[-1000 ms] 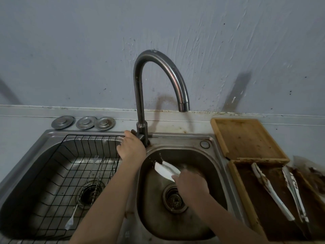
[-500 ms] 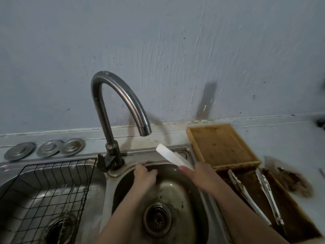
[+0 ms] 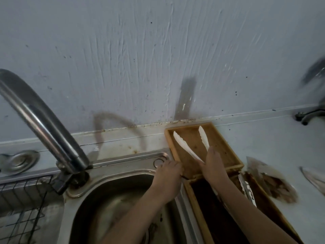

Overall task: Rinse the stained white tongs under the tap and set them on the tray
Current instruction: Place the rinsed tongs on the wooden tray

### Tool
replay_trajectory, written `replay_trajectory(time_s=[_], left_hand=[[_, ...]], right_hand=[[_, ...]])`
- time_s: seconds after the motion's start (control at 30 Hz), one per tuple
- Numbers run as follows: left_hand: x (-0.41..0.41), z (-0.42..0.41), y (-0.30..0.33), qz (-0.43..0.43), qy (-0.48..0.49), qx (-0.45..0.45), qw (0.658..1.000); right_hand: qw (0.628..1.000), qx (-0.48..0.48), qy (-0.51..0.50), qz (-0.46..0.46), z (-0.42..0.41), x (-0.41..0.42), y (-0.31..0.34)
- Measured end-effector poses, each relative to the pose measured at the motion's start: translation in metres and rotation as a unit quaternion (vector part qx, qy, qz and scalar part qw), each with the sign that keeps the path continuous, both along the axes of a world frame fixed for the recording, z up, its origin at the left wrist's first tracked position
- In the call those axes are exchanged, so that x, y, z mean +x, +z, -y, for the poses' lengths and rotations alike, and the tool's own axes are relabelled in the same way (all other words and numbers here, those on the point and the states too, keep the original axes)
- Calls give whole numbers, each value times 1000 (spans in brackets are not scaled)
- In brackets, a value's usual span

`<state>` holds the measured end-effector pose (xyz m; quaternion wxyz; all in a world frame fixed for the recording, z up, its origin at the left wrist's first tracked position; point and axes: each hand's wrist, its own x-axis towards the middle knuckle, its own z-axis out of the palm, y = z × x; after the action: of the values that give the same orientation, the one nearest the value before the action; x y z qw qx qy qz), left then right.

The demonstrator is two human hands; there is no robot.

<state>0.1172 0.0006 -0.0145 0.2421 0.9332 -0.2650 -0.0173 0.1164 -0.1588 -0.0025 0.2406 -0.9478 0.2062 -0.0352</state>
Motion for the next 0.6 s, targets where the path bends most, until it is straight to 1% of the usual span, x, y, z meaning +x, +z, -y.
replay_trajectory(time_s=[0.07,0.13,0.27,0.4,0.5,0.6], left_hand=[[7,6,-9,2,-11,48,999],[11,7,-16,1,-12,75,997],[15,4,-22,-1,-17,70,997],[12,2,-18,-28,-26,59,997],[4,-2,-13,-30,-31,30,999],[-8,-8,-13,-6,-16,-7,1000]], right_hand=[[1000,0,-3,-14,3,8,-6],[1000,1,-9,-18,5,16,-13],[1000,8,-20,-21,8,26,-23],[1000,11,-3,-11,11,26,-20],[998,-9,17,65,17,11,-10],[982,-28,14,186,28,-22,2]])
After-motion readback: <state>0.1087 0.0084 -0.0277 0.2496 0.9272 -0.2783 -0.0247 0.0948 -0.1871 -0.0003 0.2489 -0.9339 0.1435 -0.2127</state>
